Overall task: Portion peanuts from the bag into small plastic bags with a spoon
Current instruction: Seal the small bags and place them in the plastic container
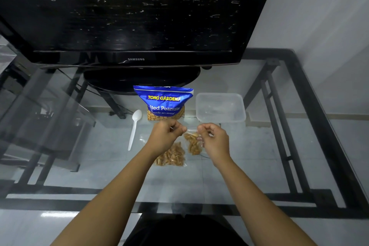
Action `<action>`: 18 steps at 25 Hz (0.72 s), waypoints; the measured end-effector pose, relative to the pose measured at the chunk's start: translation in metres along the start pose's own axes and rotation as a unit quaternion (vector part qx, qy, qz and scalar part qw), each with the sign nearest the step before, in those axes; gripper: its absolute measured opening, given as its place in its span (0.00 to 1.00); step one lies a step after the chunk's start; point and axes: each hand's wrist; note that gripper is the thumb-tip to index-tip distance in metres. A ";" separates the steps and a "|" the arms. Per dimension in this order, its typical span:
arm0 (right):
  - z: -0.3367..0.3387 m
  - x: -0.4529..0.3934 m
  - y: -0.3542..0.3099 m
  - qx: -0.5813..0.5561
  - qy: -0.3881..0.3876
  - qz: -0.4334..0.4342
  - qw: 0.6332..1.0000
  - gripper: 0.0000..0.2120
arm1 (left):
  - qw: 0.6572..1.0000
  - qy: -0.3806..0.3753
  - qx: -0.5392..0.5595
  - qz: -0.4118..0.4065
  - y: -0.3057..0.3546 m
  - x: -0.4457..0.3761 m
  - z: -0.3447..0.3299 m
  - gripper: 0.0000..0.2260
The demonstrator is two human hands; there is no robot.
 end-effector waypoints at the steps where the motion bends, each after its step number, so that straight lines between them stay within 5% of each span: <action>1: -0.001 -0.001 0.001 -0.035 -0.013 -0.038 0.999 0.06 | 0.998 -0.015 0.059 0.033 -0.002 0.004 -0.003 0.05; 4: 0.000 -0.003 0.007 -0.151 -0.049 -0.157 0.975 0.05 | 0.968 -0.098 0.189 0.136 -0.015 0.023 -0.020 0.13; 7: -0.002 -0.011 0.027 -0.023 -0.020 -0.124 0.992 0.07 | 0.979 -0.034 0.139 0.148 -0.028 0.036 -0.041 0.15; 13: -0.004 -0.019 0.037 0.266 -0.003 -0.034 0.963 0.09 | 0.983 0.052 -0.174 0.038 -0.039 0.036 -0.066 0.05; 18: -0.006 -0.021 0.044 0.300 -0.006 0.001 0.954 0.10 | 0.960 0.038 -0.276 0.004 -0.036 0.039 -0.068 0.07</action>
Point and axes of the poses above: each hand's wrist, its own x-axis away from the middle knuckle, its own z-axis out of the back of the hand, y = z × x, and after that the axes turned 1 degree about -z, right-handed
